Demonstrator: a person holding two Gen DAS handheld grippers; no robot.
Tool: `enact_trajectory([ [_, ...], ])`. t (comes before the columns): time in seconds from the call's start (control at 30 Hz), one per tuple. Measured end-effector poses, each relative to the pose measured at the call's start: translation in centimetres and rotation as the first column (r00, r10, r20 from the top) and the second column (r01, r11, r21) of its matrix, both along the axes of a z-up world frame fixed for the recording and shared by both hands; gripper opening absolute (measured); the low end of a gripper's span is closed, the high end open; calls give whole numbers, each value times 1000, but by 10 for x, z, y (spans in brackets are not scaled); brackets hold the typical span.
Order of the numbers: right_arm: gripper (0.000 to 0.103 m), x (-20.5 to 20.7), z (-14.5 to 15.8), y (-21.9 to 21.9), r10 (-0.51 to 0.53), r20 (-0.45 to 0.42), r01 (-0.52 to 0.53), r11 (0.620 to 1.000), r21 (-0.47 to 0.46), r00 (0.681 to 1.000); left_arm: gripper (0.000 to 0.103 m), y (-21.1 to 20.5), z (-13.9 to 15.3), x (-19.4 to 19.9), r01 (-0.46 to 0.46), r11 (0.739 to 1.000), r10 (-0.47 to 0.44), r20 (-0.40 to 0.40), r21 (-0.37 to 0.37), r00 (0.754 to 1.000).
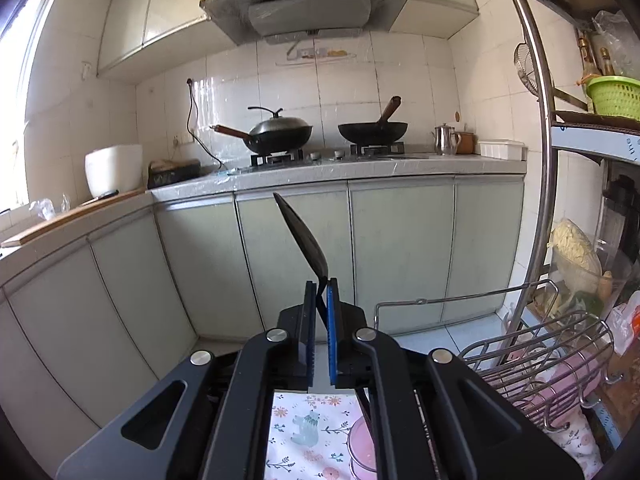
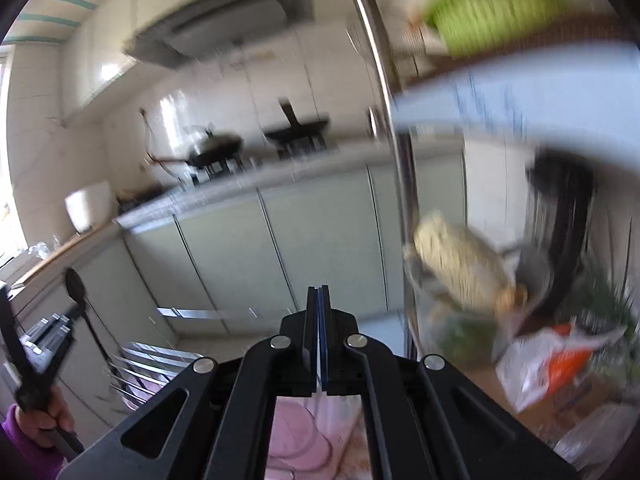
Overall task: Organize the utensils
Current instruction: 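Lift and carry the black spoon with the left tool while the right tool carries the wooden chopstick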
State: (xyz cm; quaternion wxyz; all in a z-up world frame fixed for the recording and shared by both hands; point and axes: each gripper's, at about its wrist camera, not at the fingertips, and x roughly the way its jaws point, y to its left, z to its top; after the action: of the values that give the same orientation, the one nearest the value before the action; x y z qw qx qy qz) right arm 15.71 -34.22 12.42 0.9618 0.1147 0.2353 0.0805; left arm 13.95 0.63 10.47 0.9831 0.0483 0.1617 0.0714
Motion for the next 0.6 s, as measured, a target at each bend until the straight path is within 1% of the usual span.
enact_trajectory([
  [0.03, 3, 10, -11, -4, 4, -44, -3, 1000, 14, 999, 4, 0, 0, 0, 5, 1000, -5, 4, -2, 1000],
  [0.07, 4, 26, -28, -9, 9, -109, -4, 999, 42, 994, 4, 0, 0, -1, 9, 1000, -9, 8, -1, 1000],
  [0.1, 4, 36, -39, -11, 9, -151, -1, 999, 52, 988, 4, 1, 1, -2, 13, 1000, -13, 11, -1, 1000],
  [0.13, 4, 51, -55, -14, 13, -212, 1, 998, 65, 977, 4, 1, 1, -2, 19, 1000, -19, 12, -3, 1000],
  [0.23, 5, 93, -102, -17, 23, -365, 6, 997, 81, 931, 4, -2, 0, 0, 32, 999, -32, 7, 7, 999],
  [0.27, 5, 106, -118, -18, 34, -415, 7, 995, 97, 909, 4, -2, -1, 0, 37, 999, -37, 3, 7, 999],
  [0.3, 5, 116, -129, -20, 41, -447, 10, 994, 112, 894, 4, -3, -1, 1, 42, 999, -42, -2, 5, 999],
  [0.33, 5, 131, -145, -21, 56, -493, 15, 990, 139, 868, 4, -3, -2, 2, 44, 999, -44, -6, 3, 999],
  [0.4, 6, 151, -163, -22, 65, -541, 21, 988, 151, 839, 4, -4, -1, 4, 51, 999, -51, -10, -2, 999],
  [0.43, 13, 161, -170, -22, 57, -557, 25, 990, 139, 829, 4, -4, -1, 4, 53, 999, -53, -8, -4, 999],
  [0.47, 22, 173, -178, -23, 47, -568, 32, 991, 128, 822, 4, -4, 0, 5, 55, 998, -55, -7, -6, 998],
  [0.5, 25, 180, -182, -23, 39, -570, 37, 992, 121, 821, 4, -4, 0, 4, 58, 998, -58, -5, -8, 998],
  [0.53, 27, 185, -182, -21, 15, -553, 36, 996, 82, 833, 4, -4, 0, 4, 59, 998, -59, -4, -8, 998],
  [0.57, 28, 190, -181, -16, -10, -529, 26, 999, 23, 849, 4, -5, -1, 5, 60, 998, -60, -4, -9, 998],
  [0.6, 28, 197, -184, -12, 6, -535, -1, 1000, 11, 845, 4, -5, -1, 5, 61, 998, -61, -4, -10, 998],
])
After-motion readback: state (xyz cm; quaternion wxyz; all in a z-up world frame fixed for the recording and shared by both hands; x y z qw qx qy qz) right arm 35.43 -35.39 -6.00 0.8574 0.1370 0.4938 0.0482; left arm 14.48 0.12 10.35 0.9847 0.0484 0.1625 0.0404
